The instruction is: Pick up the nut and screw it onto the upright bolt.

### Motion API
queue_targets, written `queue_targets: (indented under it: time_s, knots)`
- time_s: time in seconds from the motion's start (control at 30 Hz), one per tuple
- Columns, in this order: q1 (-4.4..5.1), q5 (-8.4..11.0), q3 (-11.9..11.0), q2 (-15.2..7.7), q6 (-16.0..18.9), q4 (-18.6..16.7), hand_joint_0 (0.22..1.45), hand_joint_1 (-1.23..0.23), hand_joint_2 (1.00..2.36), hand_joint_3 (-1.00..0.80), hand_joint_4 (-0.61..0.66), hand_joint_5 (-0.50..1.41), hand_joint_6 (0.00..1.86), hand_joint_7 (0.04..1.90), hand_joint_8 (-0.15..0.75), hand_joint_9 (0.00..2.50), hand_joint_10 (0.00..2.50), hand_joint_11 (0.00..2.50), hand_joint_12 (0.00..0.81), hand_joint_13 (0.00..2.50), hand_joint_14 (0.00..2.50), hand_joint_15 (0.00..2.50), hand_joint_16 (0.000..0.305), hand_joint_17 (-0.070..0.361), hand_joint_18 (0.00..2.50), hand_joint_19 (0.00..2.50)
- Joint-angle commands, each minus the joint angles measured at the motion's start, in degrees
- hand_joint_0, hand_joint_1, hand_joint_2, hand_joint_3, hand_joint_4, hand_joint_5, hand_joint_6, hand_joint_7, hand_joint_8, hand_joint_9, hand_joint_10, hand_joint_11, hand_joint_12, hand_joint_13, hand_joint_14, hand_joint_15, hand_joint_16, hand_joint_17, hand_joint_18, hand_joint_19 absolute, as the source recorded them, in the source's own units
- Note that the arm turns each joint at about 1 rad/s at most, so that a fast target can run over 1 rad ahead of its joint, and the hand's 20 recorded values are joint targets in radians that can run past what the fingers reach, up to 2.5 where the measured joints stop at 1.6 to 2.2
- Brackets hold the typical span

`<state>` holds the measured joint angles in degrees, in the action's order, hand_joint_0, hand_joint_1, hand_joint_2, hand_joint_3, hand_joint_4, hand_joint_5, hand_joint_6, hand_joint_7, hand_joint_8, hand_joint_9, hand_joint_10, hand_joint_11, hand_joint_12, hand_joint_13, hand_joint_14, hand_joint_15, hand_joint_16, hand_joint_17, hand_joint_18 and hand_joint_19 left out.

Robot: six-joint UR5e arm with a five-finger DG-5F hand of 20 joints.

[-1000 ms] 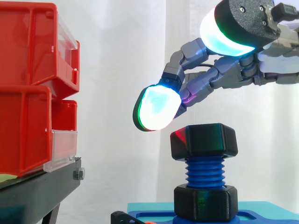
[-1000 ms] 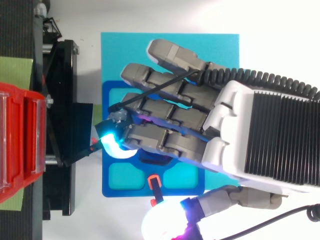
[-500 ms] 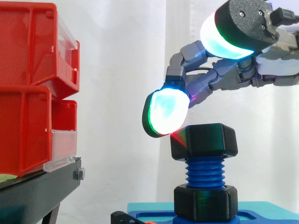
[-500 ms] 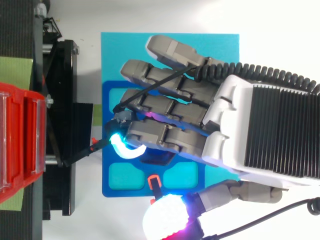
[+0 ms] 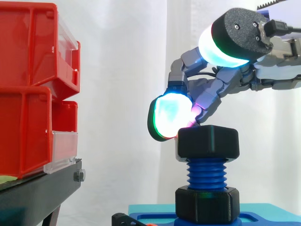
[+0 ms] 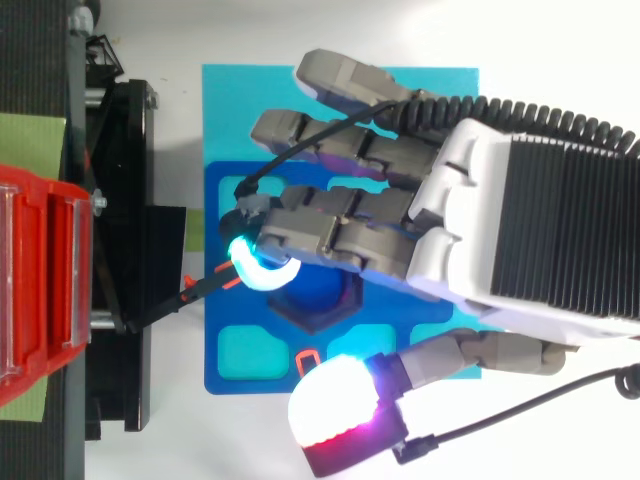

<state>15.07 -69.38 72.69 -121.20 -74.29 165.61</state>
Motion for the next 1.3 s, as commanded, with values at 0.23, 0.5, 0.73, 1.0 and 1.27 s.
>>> queue_targets:
  time_s: [0.23,0.5,0.73,1.0,1.27]
  knots:
    - [-1.18,-1.37,0.0,0.0,-1.2,0.2,0.51,-0.19,1.00,-0.50,0.15,0.02,0.50,1.17,0.214,0.94,0.00,0.00,0.223,0.47,0.00,0.00,0.021,0.047,0.10,0.00]
    - [-2.23,-2.69,0.0,0.0,-1.5,0.7,0.51,-0.21,1.00,-0.50,0.10,0.06,0.50,1.29,0.211,1.09,0.00,0.00,0.209,0.54,0.00,0.00,0.018,0.041,0.17,0.00]
    - [-3.38,-3.39,0.0,0.0,-1.5,0.9,0.52,-0.24,1.00,-0.50,0.09,0.08,0.50,1.36,0.205,1.27,0.00,0.00,0.177,0.68,0.00,0.00,0.013,0.029,0.32,0.00]
    - [-3.99,-4.19,0.0,0.2,-1.4,1.1,0.53,-0.32,1.00,-0.50,0.13,0.10,0.50,1.26,0.265,1.66,0.00,0.00,0.141,0.91,0.00,0.00,0.007,0.015,0.50,0.00]
    - [-4.17,-4.36,0.0,0.2,-1.4,0.9,0.52,-0.26,1.00,-0.50,0.23,0.01,0.50,1.06,0.272,1.38,0.00,0.00,0.183,0.75,0.00,0.00,0.012,0.028,0.34,0.00]
